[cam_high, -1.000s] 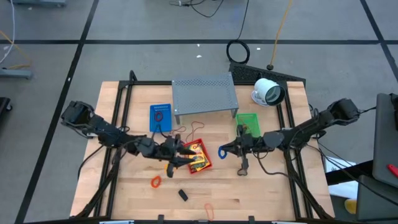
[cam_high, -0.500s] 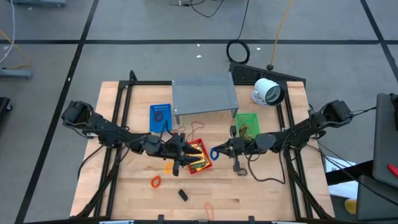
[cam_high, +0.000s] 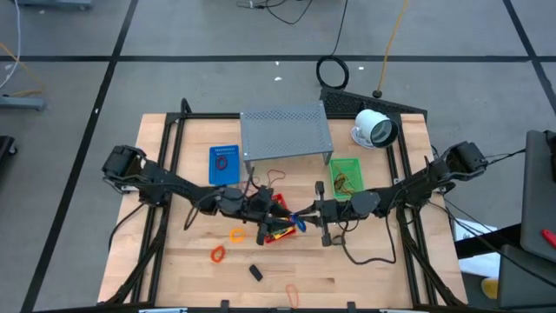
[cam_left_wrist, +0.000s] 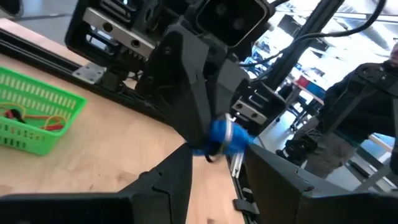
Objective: Pick & Place Office Desk Supplies
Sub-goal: Put the blue spring keychain into the blue bin
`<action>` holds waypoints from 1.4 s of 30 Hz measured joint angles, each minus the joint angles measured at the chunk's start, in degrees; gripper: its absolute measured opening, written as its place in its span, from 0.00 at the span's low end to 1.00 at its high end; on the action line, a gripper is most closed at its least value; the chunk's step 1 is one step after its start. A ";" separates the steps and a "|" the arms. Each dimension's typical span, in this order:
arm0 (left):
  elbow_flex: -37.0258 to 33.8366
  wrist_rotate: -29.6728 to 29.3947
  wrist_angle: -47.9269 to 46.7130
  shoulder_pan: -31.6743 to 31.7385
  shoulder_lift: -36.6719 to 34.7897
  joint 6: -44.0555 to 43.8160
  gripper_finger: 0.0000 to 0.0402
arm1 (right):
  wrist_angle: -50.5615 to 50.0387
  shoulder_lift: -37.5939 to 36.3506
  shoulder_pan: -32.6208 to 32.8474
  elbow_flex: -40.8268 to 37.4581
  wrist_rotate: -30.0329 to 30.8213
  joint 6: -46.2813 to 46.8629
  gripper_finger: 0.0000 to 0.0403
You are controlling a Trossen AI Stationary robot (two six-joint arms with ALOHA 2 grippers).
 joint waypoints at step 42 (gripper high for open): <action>1.60 5.82 -3.05 -1.20 1.06 -1.85 0.38 | -14.66 -3.58 -0.16 -0.13 16.98 -6.60 0.00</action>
